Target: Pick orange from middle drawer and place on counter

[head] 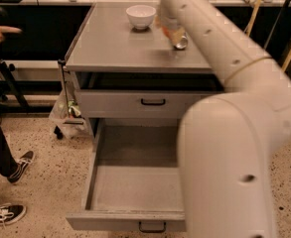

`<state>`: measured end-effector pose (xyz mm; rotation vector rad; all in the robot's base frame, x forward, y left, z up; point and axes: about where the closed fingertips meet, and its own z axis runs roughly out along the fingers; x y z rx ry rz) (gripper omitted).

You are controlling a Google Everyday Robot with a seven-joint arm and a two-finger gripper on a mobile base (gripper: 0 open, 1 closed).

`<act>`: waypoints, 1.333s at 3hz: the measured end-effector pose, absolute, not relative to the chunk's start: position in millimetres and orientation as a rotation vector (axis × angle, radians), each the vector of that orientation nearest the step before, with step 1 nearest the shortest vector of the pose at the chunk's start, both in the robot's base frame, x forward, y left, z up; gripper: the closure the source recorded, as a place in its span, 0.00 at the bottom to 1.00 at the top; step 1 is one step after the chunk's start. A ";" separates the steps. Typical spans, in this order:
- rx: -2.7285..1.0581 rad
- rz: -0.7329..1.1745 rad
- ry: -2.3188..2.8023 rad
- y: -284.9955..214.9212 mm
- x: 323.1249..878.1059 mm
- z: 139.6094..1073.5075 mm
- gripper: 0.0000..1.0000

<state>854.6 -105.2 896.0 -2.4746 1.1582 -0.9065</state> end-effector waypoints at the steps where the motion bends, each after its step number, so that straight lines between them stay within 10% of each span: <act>1: -2.475 -0.857 1.131 -67.4 861.8 898.2 0.81; 4: -2.475 -0.859 1.132 -68.3 862.0 897.9 0.12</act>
Offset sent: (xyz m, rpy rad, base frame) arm 0.0068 0.0404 -0.0001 0.0275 0.0234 0.0309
